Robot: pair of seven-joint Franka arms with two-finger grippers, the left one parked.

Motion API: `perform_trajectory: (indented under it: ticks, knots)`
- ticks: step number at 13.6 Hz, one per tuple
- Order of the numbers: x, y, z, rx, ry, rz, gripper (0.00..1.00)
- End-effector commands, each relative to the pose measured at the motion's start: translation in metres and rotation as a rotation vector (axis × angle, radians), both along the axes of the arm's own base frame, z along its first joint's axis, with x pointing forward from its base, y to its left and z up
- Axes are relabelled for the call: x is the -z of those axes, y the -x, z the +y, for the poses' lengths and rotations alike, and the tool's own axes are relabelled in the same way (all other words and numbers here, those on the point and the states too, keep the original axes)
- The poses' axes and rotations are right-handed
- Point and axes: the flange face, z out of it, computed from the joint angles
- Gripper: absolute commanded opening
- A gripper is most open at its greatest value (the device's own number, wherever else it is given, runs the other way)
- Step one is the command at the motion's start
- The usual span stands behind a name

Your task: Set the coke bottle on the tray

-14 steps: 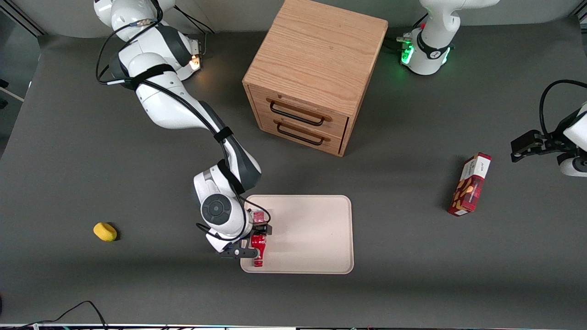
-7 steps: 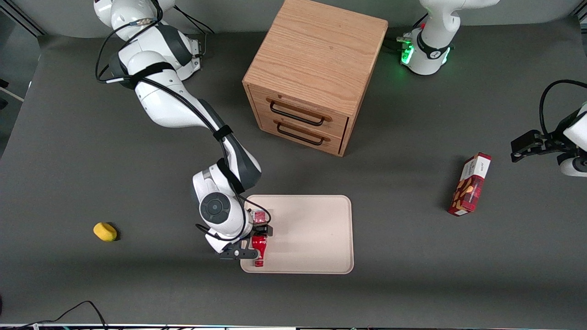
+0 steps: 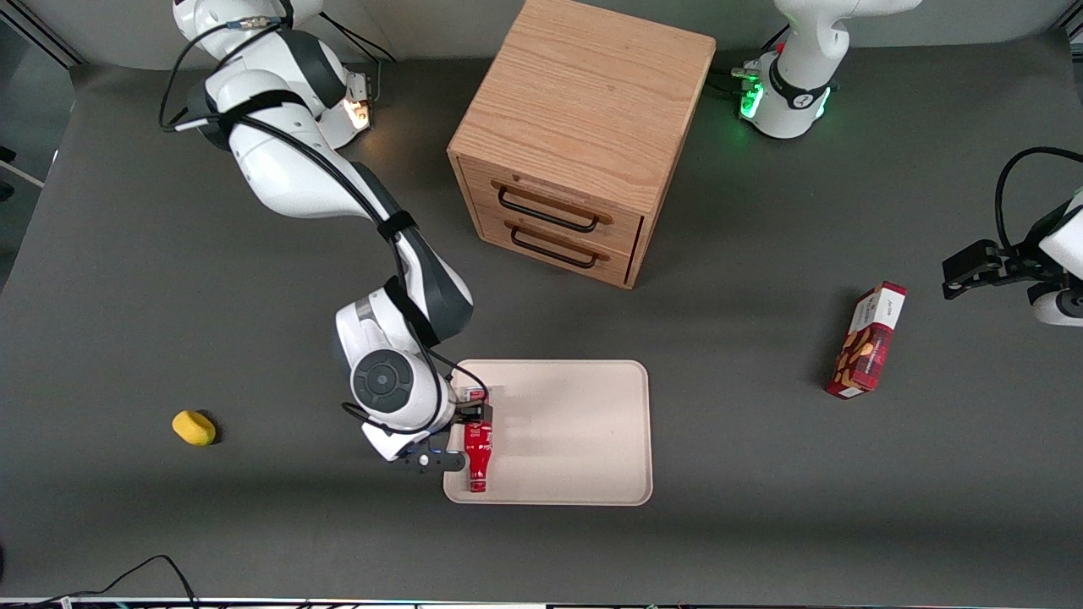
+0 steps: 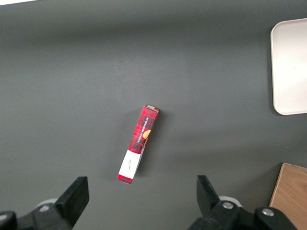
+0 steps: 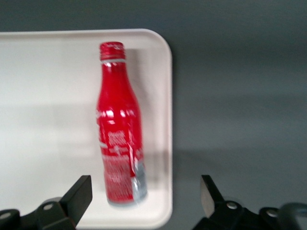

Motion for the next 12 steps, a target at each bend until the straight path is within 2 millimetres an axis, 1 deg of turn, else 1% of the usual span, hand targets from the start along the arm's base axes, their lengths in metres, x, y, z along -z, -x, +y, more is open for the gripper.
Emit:
perform_trajectory:
  ticks: [1,2,3,5,6,7,8,9,10,12]
  knots:
    - [-0.033,0.04,-0.034,-0.011,0.011,0.089,1.0]
    - [-0.046,0.058,-0.048,-0.041,0.015,0.112,1.0]
    - [-0.063,0.071,-0.073,-0.064,0.017,0.122,1.0]
    - [-0.094,0.108,-0.114,-0.115,0.029,0.137,1.0]
    - [-0.111,0.122,-0.132,-0.123,0.031,0.132,1.0]
    - [-0.13,0.137,-0.148,-0.128,0.035,0.128,1.0]
    - [-0.149,0.151,-0.16,-0.135,0.044,0.137,1.0]
    - [-0.171,0.163,-0.169,-0.144,0.052,0.156,1.0]
    - [-0.193,0.169,-0.188,-0.148,0.053,0.17,1.0]
    - [-0.253,0.192,-0.222,-0.156,0.0,0.136,1.0]
